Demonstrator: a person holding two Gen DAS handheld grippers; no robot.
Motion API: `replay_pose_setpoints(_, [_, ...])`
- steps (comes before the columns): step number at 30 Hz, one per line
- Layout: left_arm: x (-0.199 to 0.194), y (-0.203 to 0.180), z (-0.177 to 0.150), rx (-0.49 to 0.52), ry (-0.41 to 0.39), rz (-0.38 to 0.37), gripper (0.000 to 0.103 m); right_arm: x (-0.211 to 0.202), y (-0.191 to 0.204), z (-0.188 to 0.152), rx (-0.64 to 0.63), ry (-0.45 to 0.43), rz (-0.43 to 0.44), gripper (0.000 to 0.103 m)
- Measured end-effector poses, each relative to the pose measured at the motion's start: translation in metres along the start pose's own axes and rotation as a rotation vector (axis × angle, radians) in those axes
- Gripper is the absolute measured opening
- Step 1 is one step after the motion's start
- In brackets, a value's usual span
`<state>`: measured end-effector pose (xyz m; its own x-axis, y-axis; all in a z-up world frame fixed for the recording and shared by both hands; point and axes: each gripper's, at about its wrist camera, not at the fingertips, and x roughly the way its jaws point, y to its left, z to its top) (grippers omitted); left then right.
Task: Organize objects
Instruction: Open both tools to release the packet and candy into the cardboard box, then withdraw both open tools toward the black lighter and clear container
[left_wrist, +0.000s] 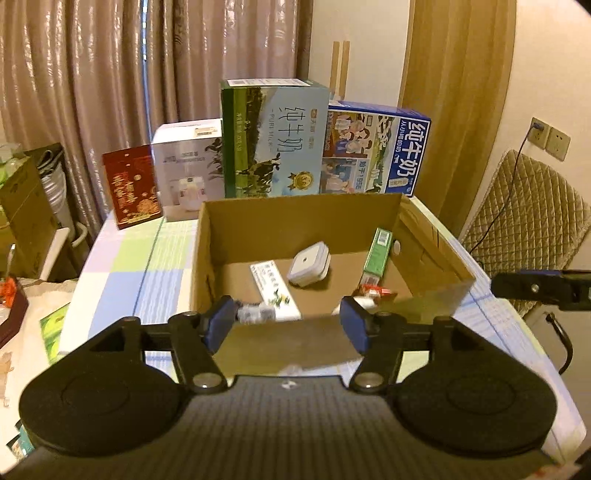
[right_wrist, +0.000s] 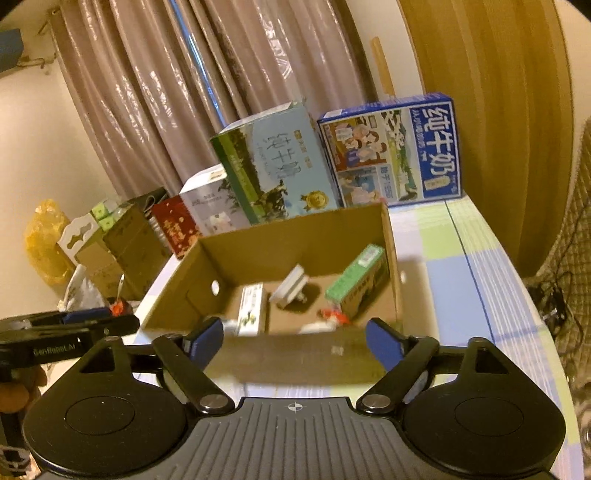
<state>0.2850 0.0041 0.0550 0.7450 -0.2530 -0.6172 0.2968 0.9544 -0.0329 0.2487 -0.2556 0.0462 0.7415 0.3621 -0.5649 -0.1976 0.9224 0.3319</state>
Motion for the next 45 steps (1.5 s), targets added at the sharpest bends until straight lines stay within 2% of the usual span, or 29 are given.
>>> replay_pose_setpoints(5, [-0.029, 0.000, -0.037, -0.011, 0.013, 0.007, 0.068, -0.031, 0.004, -0.045, 0.014, 0.003, -0.014, 0.092])
replay_pose_setpoints(9, [-0.044, 0.001, -0.073, -0.031, 0.030, 0.015, 0.071, -0.049, 0.005, -0.081, 0.028, 0.012, -0.028, 0.098])
replay_pose_setpoints(13, [-0.046, 0.003, -0.105, -0.067, 0.059, 0.010, 0.077, -0.052, 0.004, -0.108, 0.010, 0.023, -0.045, 0.101])
replay_pose_setpoints(18, [-0.037, 0.003, -0.128, -0.051, 0.060, 0.022, 0.084, -0.042, -0.003, -0.129, 0.031, 0.034, -0.054, 0.101])
replay_pose_setpoints(20, [-0.030, 0.003, -0.137, -0.041, 0.063, 0.031, 0.089, -0.037, -0.005, -0.133, 0.047, 0.051, -0.049, 0.101])
replay_pose_setpoints(28, [-0.014, 0.003, -0.157, -0.023, 0.105, 0.024, 0.091, -0.026, -0.004, -0.143, -0.012, 0.077, -0.083, 0.101])
replay_pose_setpoints(32, [-0.014, 0.007, -0.160, -0.051, 0.108, 0.018, 0.093, -0.023, -0.003, -0.146, -0.031, 0.082, -0.089, 0.101])
replay_pose_setpoints(45, [-0.012, 0.008, -0.161, -0.027, 0.095, 0.023, 0.093, -0.019, -0.005, -0.149, -0.052, 0.093, -0.110, 0.101])
